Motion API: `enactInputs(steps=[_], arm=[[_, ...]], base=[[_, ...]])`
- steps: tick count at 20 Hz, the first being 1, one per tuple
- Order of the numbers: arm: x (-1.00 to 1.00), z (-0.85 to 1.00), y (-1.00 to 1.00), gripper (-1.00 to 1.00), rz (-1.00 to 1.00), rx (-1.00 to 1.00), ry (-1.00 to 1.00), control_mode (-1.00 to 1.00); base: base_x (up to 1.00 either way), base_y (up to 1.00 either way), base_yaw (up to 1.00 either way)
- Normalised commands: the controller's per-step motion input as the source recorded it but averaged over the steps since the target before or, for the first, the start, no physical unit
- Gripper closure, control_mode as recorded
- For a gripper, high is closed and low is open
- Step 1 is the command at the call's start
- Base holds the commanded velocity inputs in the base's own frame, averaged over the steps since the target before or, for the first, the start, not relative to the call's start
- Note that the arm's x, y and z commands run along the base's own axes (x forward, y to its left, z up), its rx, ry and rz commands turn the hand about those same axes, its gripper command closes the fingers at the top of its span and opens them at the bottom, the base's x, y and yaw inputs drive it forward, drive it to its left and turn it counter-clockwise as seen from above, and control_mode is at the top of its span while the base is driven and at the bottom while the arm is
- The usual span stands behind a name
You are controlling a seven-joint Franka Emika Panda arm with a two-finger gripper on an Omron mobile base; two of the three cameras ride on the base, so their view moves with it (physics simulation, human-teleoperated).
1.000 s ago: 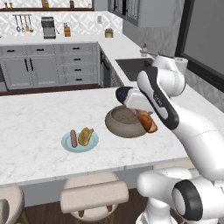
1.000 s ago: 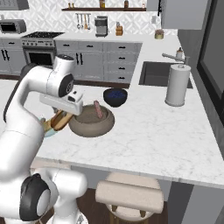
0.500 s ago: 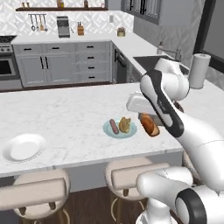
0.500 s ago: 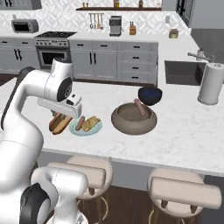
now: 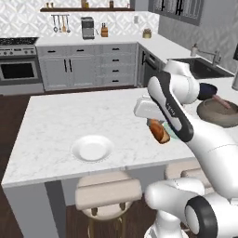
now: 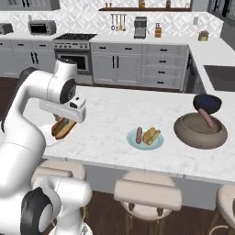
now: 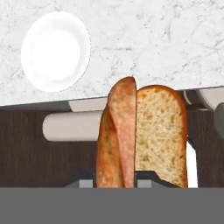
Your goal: Place one bun and one sausage from the bowl on each plate.
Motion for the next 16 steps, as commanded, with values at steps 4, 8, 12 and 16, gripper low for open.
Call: enactInputs(steps=[4, 8, 12, 16], arm=[[0.0, 0.0, 0.0, 1.0, 0.0, 0.0, 0.0, 1.0], [0.82, -0.28, 0.45, 1.0, 0.0, 0.0, 0.16, -1.0], [0.99, -0.69, 0.02, 1.0, 0.0, 0.0, 0.17, -1.0], [0.68, -0.92, 0.22, 1.0, 0.0, 0.0, 0.21, -1.0]], base=[[0.58, 1.0, 0.0], [0.0, 0.0, 0.0], [0.0, 0.0, 0.0], [0.0, 0.0, 0.0]])
